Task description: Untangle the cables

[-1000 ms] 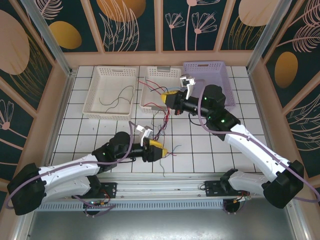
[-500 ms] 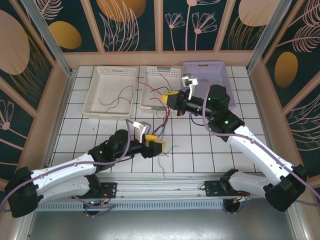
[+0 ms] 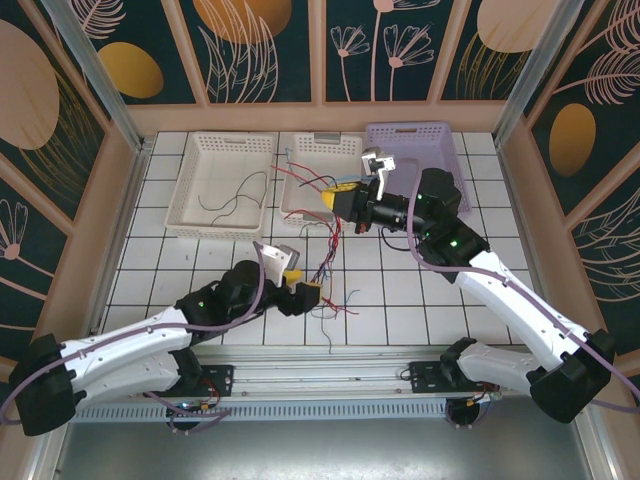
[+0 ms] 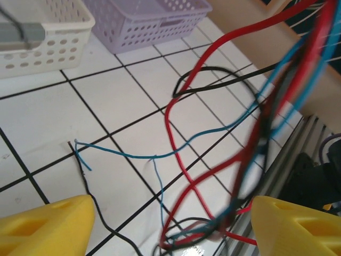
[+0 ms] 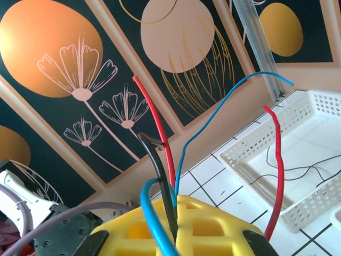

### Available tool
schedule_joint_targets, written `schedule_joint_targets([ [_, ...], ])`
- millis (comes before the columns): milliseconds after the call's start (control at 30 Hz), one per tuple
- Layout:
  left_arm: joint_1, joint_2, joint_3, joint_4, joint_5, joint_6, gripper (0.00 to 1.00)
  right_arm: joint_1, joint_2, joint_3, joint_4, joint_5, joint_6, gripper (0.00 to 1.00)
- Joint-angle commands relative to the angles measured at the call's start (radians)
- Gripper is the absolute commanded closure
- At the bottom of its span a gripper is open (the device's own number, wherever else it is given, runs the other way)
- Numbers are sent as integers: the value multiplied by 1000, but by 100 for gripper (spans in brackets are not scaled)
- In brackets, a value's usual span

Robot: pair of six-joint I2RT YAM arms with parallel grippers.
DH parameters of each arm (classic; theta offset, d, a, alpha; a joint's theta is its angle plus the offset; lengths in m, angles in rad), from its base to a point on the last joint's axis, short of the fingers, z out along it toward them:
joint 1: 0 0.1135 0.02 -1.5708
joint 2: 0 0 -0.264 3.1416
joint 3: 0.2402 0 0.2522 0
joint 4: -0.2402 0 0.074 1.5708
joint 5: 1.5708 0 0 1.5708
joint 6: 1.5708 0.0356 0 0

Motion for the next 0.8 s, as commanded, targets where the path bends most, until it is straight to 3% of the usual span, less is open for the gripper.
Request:
schedule_joint_targets([
  [0, -6, 31, 45, 14, -17, 30, 24, -4, -9, 34, 61, -54, 31, 100],
  [100, -5, 47, 54, 32, -22, 34, 29, -3, -12, 31, 65, -67, 40, 100],
  [133, -5, 49, 57, 38, -19, 36, 36, -3, -13, 30, 63, -64, 38, 100],
  [233, -5, 45, 54, 51, -16, 34, 69, -5, -18, 26, 41, -45, 29, 100],
  [367, -6, 26, 26, 87, 11, 19, 100, -5, -22, 11, 8, -18, 21, 100],
  [633, -5, -86, -70, 177, 55, -33, 100, -15, -47, -36, -88, 96, -11, 98],
  [767, -6, -156, -104, 205, 65, -51, 100, -32, -83, -95, -105, 126, -2, 65],
])
